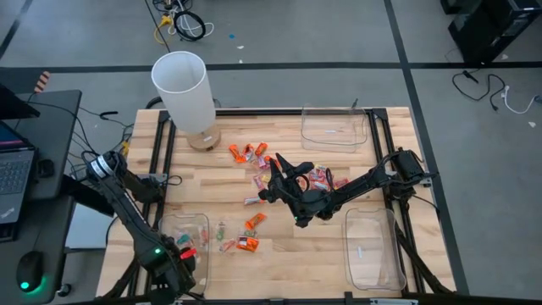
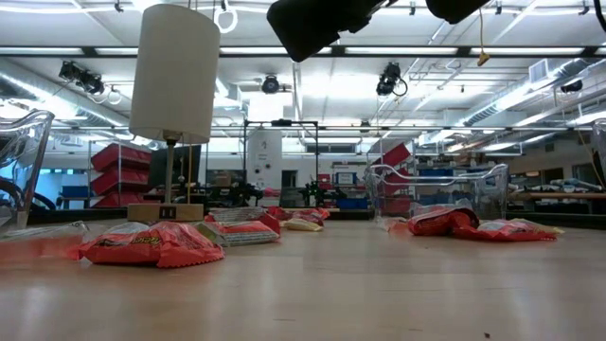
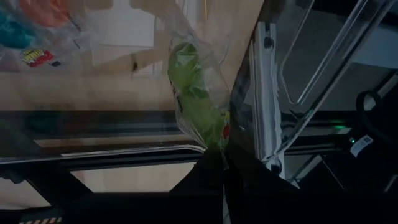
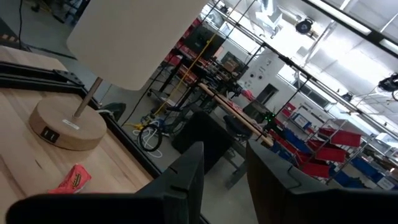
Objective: Sort candy
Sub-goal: Put the green gummy into the bottom left transparent bin
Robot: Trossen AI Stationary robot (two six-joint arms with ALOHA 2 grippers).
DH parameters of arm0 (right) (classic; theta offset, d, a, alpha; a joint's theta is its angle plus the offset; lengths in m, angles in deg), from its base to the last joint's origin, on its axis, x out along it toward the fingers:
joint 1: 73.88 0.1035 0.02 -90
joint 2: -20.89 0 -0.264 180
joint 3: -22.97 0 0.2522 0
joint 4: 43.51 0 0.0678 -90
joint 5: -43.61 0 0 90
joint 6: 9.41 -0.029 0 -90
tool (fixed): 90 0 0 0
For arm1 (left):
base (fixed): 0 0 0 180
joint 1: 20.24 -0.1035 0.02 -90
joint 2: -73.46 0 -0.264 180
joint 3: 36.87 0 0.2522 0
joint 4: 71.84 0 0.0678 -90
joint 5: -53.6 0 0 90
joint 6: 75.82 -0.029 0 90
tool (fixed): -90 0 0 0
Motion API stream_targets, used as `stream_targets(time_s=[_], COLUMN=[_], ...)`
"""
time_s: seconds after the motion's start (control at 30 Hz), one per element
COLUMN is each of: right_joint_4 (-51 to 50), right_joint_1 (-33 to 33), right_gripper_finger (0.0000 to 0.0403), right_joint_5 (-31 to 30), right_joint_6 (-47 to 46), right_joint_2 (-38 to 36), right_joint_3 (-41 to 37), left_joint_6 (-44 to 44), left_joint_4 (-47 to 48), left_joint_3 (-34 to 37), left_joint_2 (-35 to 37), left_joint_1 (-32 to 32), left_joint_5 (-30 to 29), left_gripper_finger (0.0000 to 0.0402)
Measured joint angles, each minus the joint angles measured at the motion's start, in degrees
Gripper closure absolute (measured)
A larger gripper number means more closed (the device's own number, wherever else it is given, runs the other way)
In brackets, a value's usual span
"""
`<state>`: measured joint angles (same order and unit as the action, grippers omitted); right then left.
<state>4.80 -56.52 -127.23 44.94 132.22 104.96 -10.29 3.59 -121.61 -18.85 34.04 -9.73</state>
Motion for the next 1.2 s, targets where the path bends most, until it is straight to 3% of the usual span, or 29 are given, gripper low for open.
stream_targets(time_s=[0.77, 0.97, 1.1, 1.2], right_joint_4=[0.0, 0.1, 1.4, 2.6], right_joint_1=[0.0, 0.0, 0.3, 0.8], right_gripper_finger=[0.0296, 0.0297, 0.0297, 0.0297], right_joint_5=[1.0, 1.0, 1.4, 2.8], right_joint_6=[0.0, 0.0, 0.1, 0.1], right_joint_2=[0.0, 0.0, 0.0, 0.0], right_joint_3=[0.0, 0.0, 0.0, 0.0], left_joint_6=[2.2, 0.9, -4.9, -12.1], left_joint_4=[5.5, 6.3, 6.4, 10.1], left_joint_3=[0.0, -0.6, -3.7, -7.8], left_joint_2=[0.0, 0.0, 0.1, 0.1], left_joint_1=[-0.1, -1.2, -2.3, -3.2], left_joint_5=[-2.8, -1.1, -5.8, -14.3], left_gripper_finger=[0.0361, 0.036, 0.036, 0.036])
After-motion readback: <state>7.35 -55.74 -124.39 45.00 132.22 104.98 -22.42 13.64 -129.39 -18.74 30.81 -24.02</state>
